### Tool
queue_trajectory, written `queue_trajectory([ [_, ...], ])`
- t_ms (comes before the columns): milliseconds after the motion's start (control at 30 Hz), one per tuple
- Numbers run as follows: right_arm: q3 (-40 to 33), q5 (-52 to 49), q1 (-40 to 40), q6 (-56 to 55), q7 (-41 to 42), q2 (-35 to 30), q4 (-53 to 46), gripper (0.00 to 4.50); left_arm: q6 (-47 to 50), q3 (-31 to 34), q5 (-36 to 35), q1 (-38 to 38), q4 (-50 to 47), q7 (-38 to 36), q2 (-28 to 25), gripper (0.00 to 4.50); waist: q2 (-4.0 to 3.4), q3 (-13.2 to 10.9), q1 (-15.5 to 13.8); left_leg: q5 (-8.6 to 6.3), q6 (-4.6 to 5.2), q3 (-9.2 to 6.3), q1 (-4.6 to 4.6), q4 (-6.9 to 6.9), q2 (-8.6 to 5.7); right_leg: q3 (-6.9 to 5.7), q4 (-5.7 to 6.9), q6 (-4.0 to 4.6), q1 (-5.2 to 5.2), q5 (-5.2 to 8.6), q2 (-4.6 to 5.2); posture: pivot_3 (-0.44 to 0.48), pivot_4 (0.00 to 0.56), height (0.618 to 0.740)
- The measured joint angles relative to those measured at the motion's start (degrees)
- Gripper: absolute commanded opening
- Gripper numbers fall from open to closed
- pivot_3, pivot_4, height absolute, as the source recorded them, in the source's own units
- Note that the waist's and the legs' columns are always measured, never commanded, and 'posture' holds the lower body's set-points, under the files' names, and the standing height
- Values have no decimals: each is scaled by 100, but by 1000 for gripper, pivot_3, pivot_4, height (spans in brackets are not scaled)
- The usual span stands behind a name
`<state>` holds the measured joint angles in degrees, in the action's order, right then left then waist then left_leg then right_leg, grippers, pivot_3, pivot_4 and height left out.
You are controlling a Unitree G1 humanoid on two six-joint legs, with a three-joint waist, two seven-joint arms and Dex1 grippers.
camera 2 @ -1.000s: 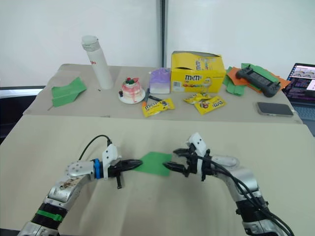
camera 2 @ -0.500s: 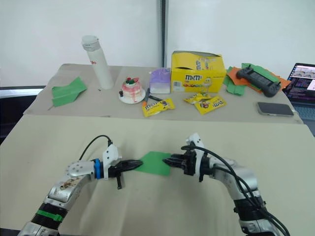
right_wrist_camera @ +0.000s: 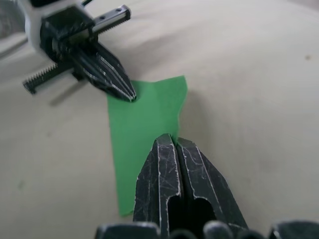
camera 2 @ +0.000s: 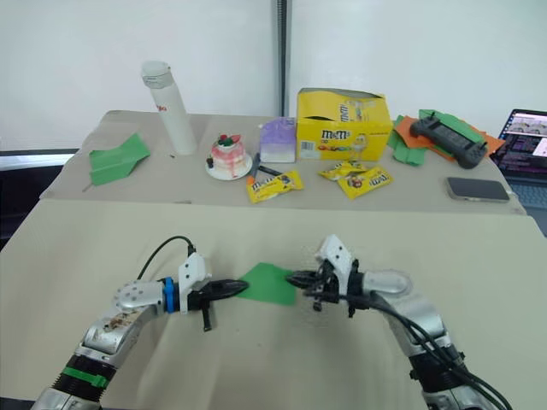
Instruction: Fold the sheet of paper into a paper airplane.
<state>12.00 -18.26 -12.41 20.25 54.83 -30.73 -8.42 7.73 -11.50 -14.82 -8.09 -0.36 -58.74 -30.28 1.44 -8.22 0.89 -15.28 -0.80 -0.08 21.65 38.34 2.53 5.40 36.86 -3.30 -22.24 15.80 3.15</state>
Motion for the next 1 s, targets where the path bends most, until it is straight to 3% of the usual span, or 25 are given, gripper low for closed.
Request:
queue_trajectory([
  [233, 173, 1030, 264, -2531, 117, -86, 383, 49, -2, -9, 0, -29, 27, -51, 0, 0, 0, 0, -9, 0, 0, 1, 0, 0, 0, 1, -1, 0, 0, 0, 0, 0, 150, 740],
  [633, 499, 2142, 252, -4760, 69, -413, 923, 49, -14, -13, 4, -19, 28, -21, 9, 0, 0, 0, -11, 0, 0, 2, -6, 0, -1, 2, 1, 1, 3, 0, 0, 0, 150, 740],
  [1000, 774, 3565, 6, -6492, -874, -605, 1535, 49, 224, 138, -118, 46, -35, 144, 185, 0, -1, 1, -20, 0, 0, 3, -16, 0, -3, 5, 2, 2, 12, -1, 4, 0, 150, 740],
])
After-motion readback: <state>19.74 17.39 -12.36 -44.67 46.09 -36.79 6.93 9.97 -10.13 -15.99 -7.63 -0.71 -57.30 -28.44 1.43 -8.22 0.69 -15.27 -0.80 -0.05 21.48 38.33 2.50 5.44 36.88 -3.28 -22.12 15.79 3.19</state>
